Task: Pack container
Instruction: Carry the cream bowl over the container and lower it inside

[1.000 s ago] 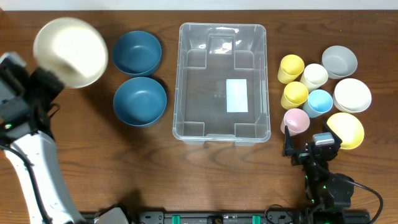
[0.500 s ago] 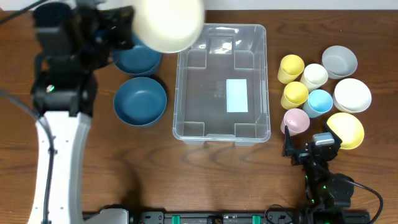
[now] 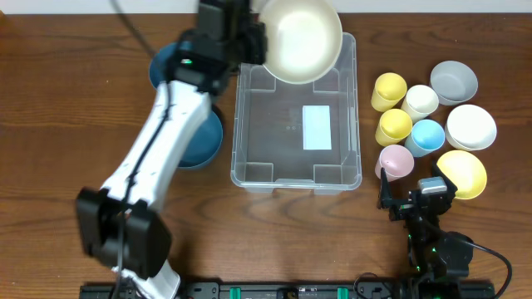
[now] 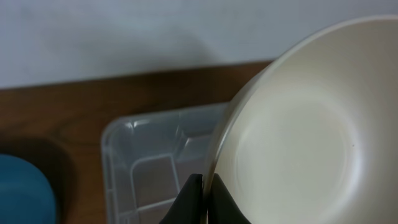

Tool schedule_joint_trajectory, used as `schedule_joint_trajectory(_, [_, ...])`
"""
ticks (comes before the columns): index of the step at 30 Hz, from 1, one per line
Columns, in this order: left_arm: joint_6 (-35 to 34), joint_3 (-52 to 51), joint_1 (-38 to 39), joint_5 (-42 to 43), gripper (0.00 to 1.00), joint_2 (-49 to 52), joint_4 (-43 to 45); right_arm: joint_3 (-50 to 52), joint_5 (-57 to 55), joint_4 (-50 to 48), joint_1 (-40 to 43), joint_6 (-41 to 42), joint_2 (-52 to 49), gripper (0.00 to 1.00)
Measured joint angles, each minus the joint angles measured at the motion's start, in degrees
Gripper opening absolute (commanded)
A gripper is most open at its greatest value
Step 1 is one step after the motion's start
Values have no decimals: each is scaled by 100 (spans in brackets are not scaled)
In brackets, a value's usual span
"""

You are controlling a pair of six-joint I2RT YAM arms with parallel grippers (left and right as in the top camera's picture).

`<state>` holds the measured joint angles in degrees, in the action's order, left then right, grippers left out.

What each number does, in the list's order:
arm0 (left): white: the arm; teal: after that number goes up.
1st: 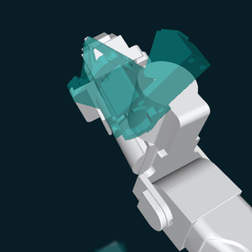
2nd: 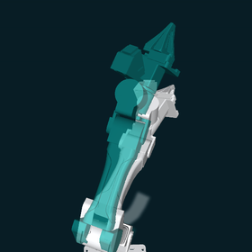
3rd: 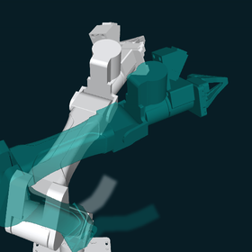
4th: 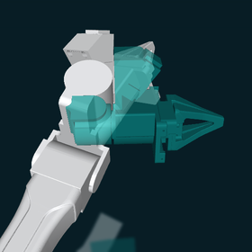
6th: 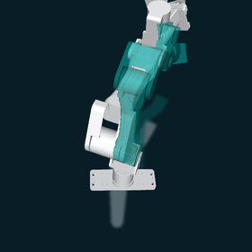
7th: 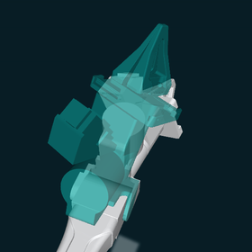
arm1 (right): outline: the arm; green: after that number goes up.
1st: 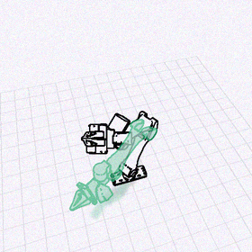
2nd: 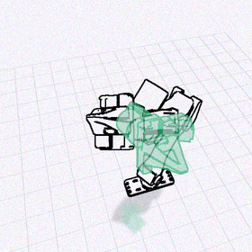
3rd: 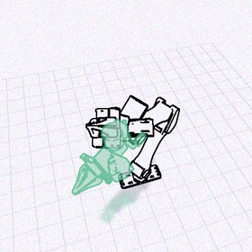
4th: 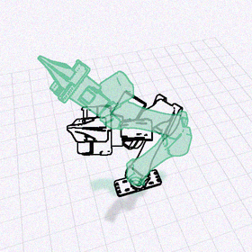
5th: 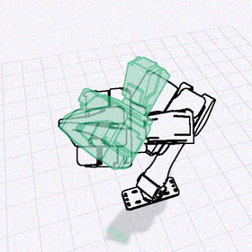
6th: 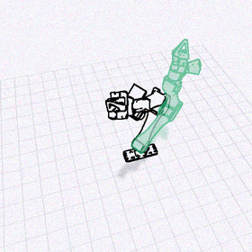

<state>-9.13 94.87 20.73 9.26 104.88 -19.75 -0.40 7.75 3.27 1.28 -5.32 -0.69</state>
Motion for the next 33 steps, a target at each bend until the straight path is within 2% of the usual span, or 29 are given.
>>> schedule_joint_trajectory(5, [26, 0, 205, -365, 6, 527, 24, 0, 0, 0, 0, 0, 0, 99])
schedule_joint_trajectory(17, [39, 0, 291, -525, 6, 1401, 55, 0, 0, 0, 0, 2, 0, 99])
schedule_joint_trajectory(19, [50, 0, 291, -566, 14, 1408, 55, 0, 0, -2, 0, 0, 0, 99])
schedule_joint_trajectory(20, [61, 2, 293, -584, 27, 1408, 70, 0, 0, -2, 0, 0, 0, 99])
schedule_joint_trajectory(22, [83, 15, 295, -623, 43, 1408, 76, 0, 0, 0, 0, 0, 0, 99])
schedule_joint_trajectory(24, [61, 15, 295, -647, 46, 1408, 76, 0, 0, 0, 0, 2, 0, 99])
schedule_joint_trajectory(33, [39, 17, 295, -575, 46, 1043, 22, 0, 0, -2, 0, 0, 0, 99])
